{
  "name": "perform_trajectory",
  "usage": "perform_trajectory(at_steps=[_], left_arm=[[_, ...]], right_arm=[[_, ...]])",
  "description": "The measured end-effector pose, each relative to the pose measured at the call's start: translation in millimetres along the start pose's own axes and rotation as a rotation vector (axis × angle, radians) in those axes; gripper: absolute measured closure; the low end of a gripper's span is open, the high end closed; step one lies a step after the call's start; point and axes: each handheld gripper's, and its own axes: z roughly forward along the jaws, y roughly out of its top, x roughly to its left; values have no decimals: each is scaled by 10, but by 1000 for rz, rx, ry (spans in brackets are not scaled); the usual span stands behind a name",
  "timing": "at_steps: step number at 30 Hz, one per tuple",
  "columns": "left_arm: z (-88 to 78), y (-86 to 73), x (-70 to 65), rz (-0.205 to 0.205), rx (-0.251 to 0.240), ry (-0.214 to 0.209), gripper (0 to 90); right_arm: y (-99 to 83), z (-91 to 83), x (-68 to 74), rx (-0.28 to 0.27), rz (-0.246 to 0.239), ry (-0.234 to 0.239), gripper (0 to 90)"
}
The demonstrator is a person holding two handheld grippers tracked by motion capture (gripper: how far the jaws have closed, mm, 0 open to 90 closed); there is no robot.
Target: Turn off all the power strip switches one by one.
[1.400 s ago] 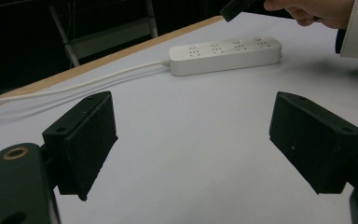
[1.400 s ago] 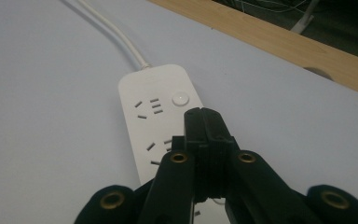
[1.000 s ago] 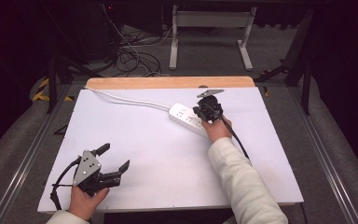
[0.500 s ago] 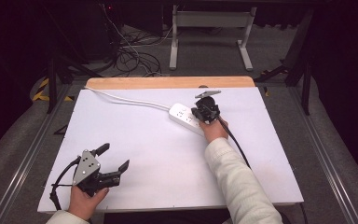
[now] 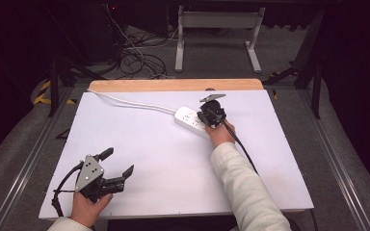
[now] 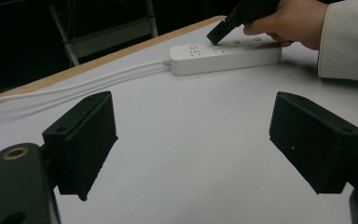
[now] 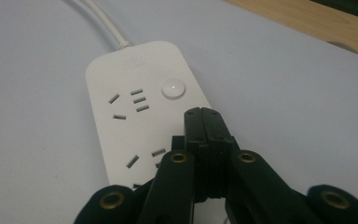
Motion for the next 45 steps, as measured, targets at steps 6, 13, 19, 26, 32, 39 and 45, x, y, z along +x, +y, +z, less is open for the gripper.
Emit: perform_trajectory(at_steps=[6,13,19,26,32,39,45], left_arm=[[-1,0,-3,1,0,0,153],[0,0,-5,2,-1,-1,153],[-1,1,-7,2,-1,-2,153],[-3,2,-8,7,-1,-1,153],[6,0,16,-3,0,-2,153],[7,3,4,-1,-2,-2,153],[-10,2,11,-2,-5,-1,153]], right_arm=[[5,12,13,6,-5,-8,900],[9,14,20,10,-1,-12,900],[11,15,15,13,0,-8,900],[13,25,15,19,1,-10,900],[144,-169,33,-84,24,31,900],[275,-235,36,-82,25,18,900],[456,-205,175,-96,-7,18,900]])
